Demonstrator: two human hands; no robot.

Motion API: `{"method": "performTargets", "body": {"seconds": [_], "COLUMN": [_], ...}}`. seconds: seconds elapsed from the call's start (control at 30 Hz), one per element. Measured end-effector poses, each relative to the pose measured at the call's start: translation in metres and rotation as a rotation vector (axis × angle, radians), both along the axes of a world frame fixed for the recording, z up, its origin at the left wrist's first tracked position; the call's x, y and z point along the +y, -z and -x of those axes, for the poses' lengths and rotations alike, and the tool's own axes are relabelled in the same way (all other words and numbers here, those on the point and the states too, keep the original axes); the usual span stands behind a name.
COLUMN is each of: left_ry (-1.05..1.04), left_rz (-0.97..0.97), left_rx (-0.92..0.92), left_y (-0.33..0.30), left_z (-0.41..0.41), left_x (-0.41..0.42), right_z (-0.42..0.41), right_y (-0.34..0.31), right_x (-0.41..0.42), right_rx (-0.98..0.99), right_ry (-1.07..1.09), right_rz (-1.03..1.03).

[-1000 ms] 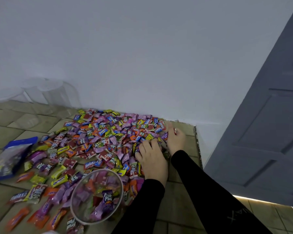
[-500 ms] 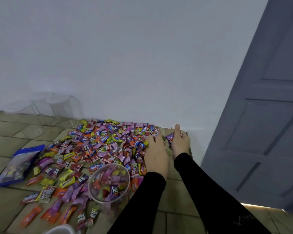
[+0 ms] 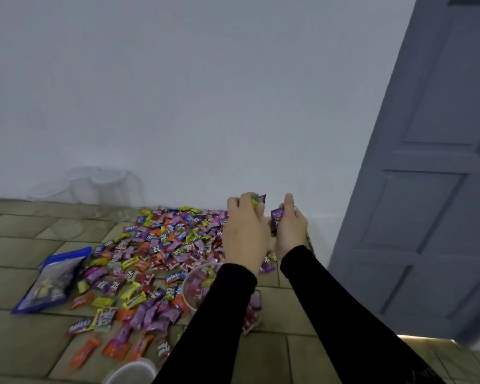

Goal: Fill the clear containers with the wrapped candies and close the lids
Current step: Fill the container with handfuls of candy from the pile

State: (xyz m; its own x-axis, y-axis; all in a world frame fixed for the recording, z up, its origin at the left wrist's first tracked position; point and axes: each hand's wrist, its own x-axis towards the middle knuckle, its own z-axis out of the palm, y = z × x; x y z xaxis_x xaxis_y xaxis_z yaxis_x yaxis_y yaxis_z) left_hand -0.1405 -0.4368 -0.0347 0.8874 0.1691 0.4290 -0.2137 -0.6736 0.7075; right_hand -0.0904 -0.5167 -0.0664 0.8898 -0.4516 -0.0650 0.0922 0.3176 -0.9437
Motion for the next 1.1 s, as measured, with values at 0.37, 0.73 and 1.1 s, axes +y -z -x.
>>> {"method": "performTargets", "body": {"seconds": [0.37,0.73,1.1], "left_ry": [0.126,0.298,0.392], "left_rz": [0.302,0.539,0.665], "left_rx": [-0.020,-0.026,-0.062], "left_y": [0.007,0.038,0.049], "left_z": [0.032,0.047,0.053], "left_x": [0.086,0.116,0.116], "right_z": [0.041,0.065,0.067], "right_y": [-0.002,0.014,0.018], "right_x": [0.060,0.083,0.088], "right_rx": [-0.089,-0.084,-0.028], "right_ry": [-0.033,0.016,0.060], "right_rz": [0.029,0.134,0.135]}}
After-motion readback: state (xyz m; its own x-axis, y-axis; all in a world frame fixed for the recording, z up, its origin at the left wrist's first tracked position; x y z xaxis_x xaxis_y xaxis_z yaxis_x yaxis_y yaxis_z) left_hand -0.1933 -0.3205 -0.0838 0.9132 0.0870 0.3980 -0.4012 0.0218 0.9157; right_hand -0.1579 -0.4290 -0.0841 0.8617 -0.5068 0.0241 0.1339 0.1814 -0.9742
